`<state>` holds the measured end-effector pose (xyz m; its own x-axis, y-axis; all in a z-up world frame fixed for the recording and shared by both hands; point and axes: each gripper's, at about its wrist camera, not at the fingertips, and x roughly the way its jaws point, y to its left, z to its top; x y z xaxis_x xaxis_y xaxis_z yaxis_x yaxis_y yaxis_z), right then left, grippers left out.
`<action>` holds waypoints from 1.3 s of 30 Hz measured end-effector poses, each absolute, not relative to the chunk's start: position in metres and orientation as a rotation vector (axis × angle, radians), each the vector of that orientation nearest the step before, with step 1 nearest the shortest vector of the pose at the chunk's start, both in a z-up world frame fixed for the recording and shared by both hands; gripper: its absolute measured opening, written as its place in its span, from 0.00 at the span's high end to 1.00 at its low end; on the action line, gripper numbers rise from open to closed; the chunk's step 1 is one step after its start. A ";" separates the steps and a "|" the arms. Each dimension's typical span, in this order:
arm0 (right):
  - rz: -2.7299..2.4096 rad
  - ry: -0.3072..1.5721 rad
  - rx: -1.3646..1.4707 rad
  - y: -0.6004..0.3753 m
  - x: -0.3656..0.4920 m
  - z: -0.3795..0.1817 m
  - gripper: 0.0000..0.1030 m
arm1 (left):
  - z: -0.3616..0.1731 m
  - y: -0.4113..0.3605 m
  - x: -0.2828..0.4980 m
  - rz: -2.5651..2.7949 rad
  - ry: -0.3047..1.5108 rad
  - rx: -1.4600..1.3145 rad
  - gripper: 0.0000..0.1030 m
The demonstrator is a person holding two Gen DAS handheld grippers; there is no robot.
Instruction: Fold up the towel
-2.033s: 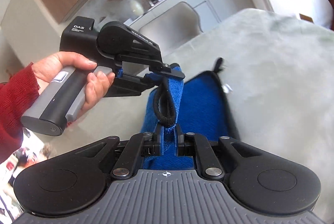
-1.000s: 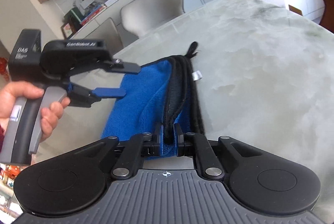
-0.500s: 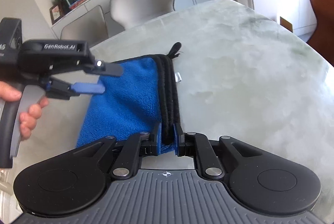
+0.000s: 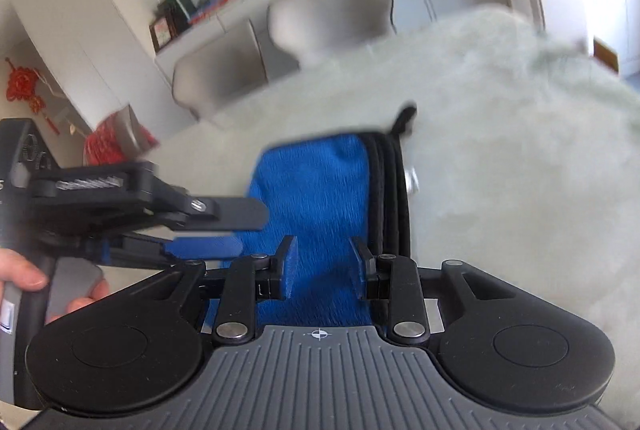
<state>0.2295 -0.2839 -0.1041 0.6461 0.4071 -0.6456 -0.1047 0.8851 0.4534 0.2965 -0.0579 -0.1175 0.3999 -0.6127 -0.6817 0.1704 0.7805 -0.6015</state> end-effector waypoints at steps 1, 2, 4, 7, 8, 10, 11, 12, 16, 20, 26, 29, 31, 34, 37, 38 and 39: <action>0.300 0.820 0.398 -0.285 0.228 -0.105 0.75 | -0.118 -0.060 0.295 -0.530 1.044 -0.455 0.28; 0.300 0.818 0.398 -0.287 0.227 -0.107 0.76 | -0.117 -0.063 0.294 -0.536 1.041 -0.422 0.28; 0.291 0.826 0.396 -0.288 0.226 -0.105 0.76 | -0.113 -0.068 0.294 -0.533 1.045 -0.381 0.28; 0.285 0.828 0.379 -0.286 0.223 -0.098 0.74 | -0.103 -0.072 0.292 -0.550 1.035 -0.361 0.27; 0.286 0.833 0.363 -0.285 0.222 -0.098 0.72 | -0.101 -0.073 0.290 -0.568 1.030 -0.348 0.27; 0.287 0.844 0.330 -0.282 0.220 -0.099 0.72 | -0.100 -0.077 0.287 -0.580 1.037 -0.306 0.27; 0.289 0.842 0.326 -0.282 0.219 -0.099 0.72 | -0.101 -0.079 0.284 -0.579 1.047 -0.282 0.27; 0.291 0.839 0.325 -0.282 0.219 -0.100 0.72 | -0.105 -0.081 0.282 -0.573 1.061 -0.253 0.27; 0.272 0.832 0.328 -0.282 0.216 -0.090 0.65 | -0.102 -0.084 0.271 -0.558 1.034 -0.196 0.27; 0.229 0.817 0.275 -0.281 0.205 -0.073 0.36 | -0.086 -0.078 0.258 -0.526 1.003 -0.203 0.24; 0.173 0.824 0.211 -0.276 0.175 -0.054 0.01 | -0.067 -0.063 0.210 -0.416 0.919 -0.148 0.12; 0.158 0.881 0.190 -0.272 0.163 -0.051 0.01 | -0.060 -0.054 0.181 -0.405 0.887 -0.158 0.00; 0.128 0.924 0.158 -0.266 0.156 -0.050 0.01 | -0.056 -0.050 0.164 -0.386 0.873 -0.144 0.00; 0.103 0.922 0.114 -0.258 0.140 -0.042 0.01 | -0.050 -0.044 0.143 -0.338 0.836 -0.128 0.00; 0.085 0.898 0.102 -0.252 0.124 -0.031 0.01 | -0.043 -0.038 0.126 -0.288 0.827 -0.132 0.00; 0.080 0.888 0.102 -0.250 0.119 -0.027 0.01 | -0.041 -0.036 0.121 -0.278 0.825 -0.132 0.00; 0.072 0.876 0.102 -0.248 0.112 -0.021 0.01 | -0.037 -0.035 0.116 -0.267 0.819 -0.131 0.00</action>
